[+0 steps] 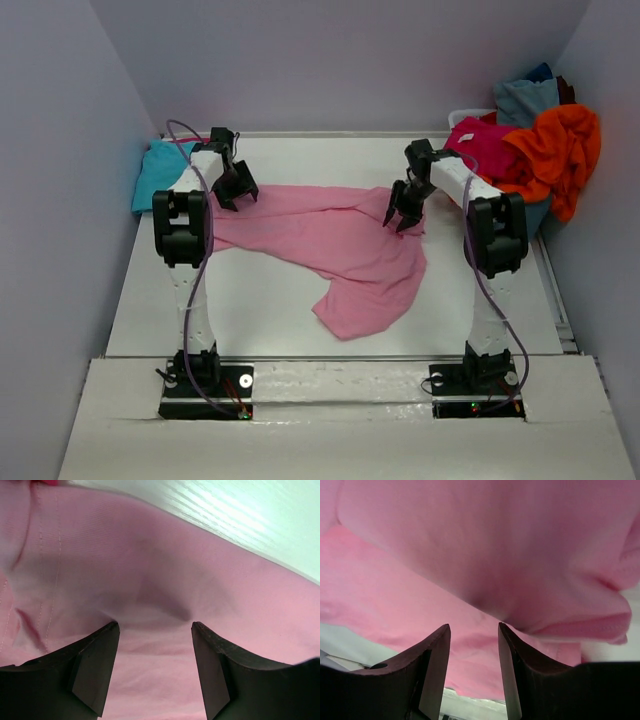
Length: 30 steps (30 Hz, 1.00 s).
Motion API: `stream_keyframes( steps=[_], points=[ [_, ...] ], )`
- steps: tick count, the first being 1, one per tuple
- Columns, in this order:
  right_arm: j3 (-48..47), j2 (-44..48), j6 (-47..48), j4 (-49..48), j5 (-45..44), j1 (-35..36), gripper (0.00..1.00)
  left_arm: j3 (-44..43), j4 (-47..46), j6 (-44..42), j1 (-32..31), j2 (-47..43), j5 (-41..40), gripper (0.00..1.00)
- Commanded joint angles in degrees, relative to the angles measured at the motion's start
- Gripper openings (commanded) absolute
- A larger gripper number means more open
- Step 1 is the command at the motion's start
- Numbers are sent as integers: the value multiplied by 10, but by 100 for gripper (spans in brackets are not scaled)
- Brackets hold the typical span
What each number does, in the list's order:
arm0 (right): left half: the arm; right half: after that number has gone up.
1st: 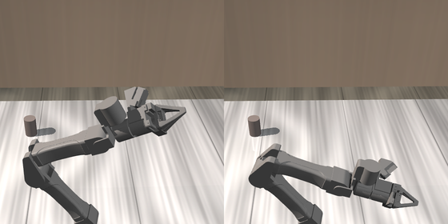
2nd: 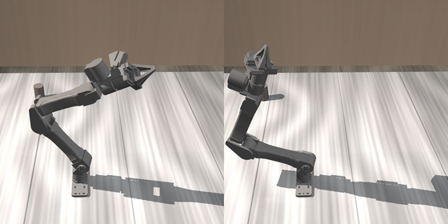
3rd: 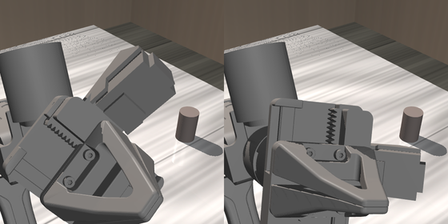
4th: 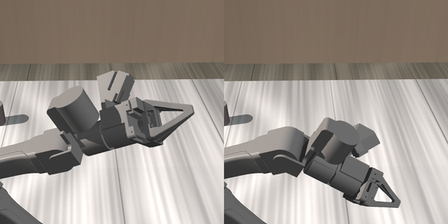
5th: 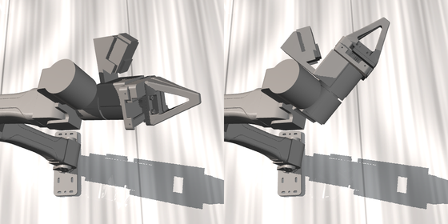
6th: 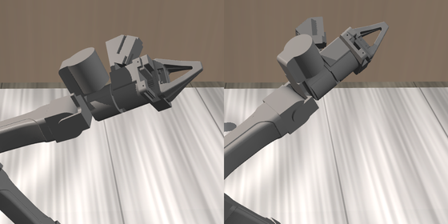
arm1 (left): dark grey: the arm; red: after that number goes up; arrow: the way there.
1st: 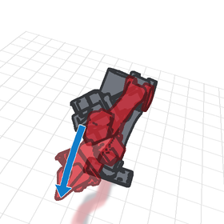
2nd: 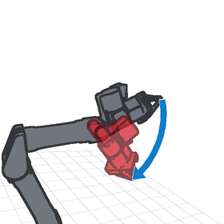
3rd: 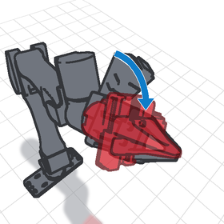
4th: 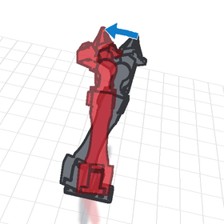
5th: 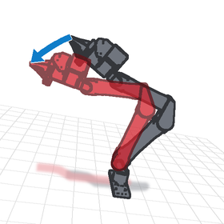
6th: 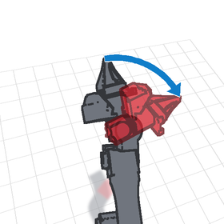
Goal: Fold and stack the t-shirts
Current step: Smooth out the 1/3-folded T-shirt at the center of the board.
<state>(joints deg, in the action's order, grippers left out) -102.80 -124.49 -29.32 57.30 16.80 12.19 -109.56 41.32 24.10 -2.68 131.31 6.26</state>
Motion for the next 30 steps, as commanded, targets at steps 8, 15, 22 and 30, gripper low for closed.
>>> stream_keyframes(
  steps=[8,15,22,30],
  points=[
    [132,85,-42,-66,-16,1,49,-14,11,-5,17,17,-5,73],
    [149,44,-44,-76,9,13,50,-20,15,-6,17,17,-3,73],
    [184,36,-55,-93,29,19,49,-18,15,-7,17,14,-4,73],
    [214,50,-63,-69,-26,19,50,-21,17,-10,22,12,1,73]
  ],
)
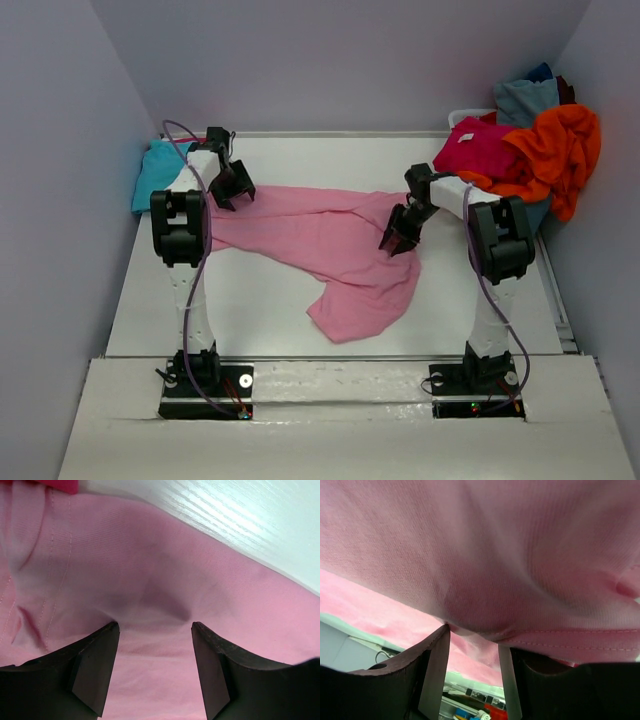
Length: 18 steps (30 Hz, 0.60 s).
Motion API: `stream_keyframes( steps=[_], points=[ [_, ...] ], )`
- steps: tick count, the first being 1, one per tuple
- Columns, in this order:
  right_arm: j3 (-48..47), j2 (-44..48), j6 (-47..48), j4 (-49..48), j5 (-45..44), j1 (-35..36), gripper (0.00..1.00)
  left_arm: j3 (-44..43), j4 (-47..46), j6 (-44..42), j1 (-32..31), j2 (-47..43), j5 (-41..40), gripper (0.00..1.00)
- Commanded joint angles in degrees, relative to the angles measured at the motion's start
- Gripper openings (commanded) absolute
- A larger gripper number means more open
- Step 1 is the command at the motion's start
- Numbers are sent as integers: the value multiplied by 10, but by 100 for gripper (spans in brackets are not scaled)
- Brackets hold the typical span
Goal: Fold and stack the t-shirts
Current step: Smooth out the 1/3-folded T-shirt at the center of the board.
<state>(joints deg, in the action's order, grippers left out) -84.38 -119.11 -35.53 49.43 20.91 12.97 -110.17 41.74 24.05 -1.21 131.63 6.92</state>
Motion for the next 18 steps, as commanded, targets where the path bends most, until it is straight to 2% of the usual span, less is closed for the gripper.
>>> stream_keyframes(
  steps=[1,11,18],
  points=[
    [30,-1,-2,15,-71,11,50,-15,12,-10,13,8,-6,73],
    [39,39,-50,37,-147,-12,50,-7,14,-11,18,-2,-2,73],
    [-4,28,-57,93,-206,-38,50,9,6,-9,18,-15,8,73]
  ],
)
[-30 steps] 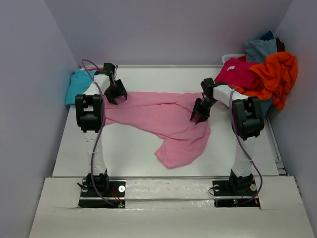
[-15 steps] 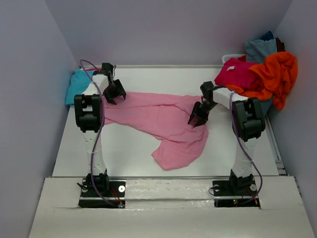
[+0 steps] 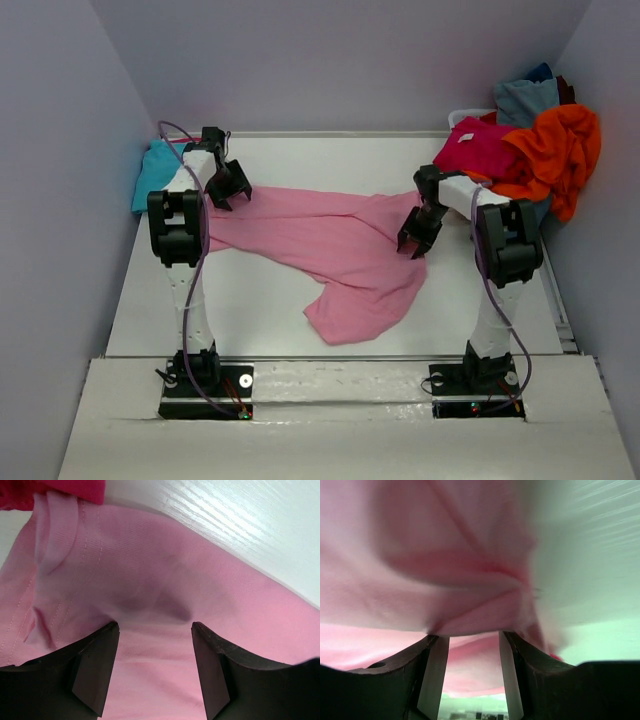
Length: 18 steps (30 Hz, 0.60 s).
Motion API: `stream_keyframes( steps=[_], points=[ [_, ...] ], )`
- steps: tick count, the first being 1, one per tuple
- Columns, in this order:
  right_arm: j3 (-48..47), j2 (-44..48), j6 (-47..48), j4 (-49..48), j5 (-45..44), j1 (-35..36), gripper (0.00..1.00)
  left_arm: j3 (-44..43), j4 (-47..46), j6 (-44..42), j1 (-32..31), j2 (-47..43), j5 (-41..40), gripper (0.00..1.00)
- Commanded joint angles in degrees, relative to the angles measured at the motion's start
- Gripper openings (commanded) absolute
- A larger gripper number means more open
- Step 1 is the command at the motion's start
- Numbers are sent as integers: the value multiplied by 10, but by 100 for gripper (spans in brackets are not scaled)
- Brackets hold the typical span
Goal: Fold and stack the t-shirts
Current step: Smooth out the 1/3-folded T-shirt at the center of the board.
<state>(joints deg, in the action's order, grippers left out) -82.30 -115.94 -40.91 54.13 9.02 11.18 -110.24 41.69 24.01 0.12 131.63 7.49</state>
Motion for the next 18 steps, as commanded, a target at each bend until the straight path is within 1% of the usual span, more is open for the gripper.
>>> stream_keyframes(
  steps=[1,5,7,10,14,17,18],
  points=[
    [-36,-10,-3,55,-105,-27,50,13,5,-7,5,-16,4,73],
    [-58,-26,6,63,-106,-39,50,13,5,-9,5,-16,8,73],
    [-85,-35,10,72,-115,-44,50,10,6,-8,5,-12,10,73],
    [-134,-59,29,86,-102,-44,48,3,7,-6,5,-10,19,73],
    [-155,-40,47,77,-77,-44,47,-2,8,-7,5,-9,22,73],
    [-167,-17,50,79,-88,-44,48,2,4,-5,5,-11,27,73],
    [-174,-18,56,86,-108,-44,48,2,2,-5,5,-9,30,73]
  ],
)
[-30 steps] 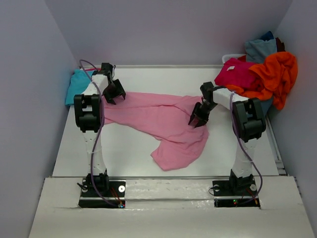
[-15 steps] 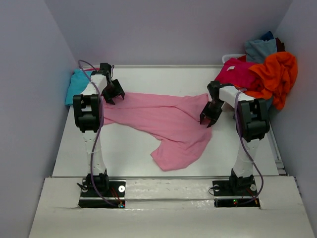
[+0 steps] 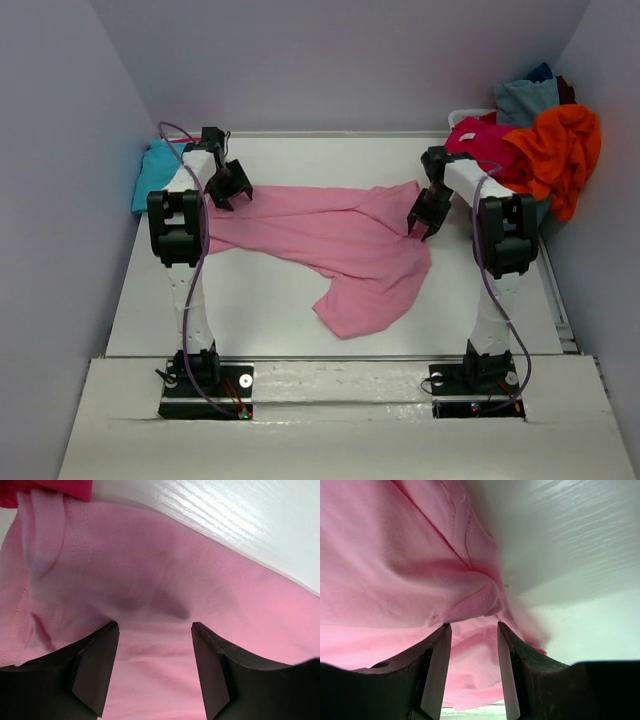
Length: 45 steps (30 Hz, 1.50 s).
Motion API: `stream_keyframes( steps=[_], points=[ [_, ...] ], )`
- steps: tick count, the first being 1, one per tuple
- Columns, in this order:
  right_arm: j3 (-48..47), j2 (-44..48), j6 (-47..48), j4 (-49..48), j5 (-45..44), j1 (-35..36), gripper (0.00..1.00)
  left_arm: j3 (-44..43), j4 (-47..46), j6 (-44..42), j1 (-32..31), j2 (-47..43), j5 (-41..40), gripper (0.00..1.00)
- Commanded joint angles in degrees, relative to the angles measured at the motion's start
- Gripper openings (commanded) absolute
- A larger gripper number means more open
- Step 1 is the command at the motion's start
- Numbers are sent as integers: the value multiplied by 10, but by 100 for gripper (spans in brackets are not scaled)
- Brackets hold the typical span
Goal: Fold and stack the t-shirts
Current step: Smooth out the 1/3-folded T-shirt at the center of the board.
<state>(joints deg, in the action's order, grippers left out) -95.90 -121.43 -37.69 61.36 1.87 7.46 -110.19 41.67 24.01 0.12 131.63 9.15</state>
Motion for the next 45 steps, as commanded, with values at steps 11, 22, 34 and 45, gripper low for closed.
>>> stream_keyframes(
  steps=[11,22,34,45],
  points=[
    [-63,59,46,7,13,-7,48,-8,-8,3,-11,-33,0,72],
    [11,85,63,-47,86,44,48,-26,3,-3,-48,-102,-43,73],
    [37,66,53,-75,68,80,48,-30,24,-35,-103,-114,4,73],
    [-49,13,73,-63,37,85,48,-34,26,-52,-164,-97,41,73]
  ],
)
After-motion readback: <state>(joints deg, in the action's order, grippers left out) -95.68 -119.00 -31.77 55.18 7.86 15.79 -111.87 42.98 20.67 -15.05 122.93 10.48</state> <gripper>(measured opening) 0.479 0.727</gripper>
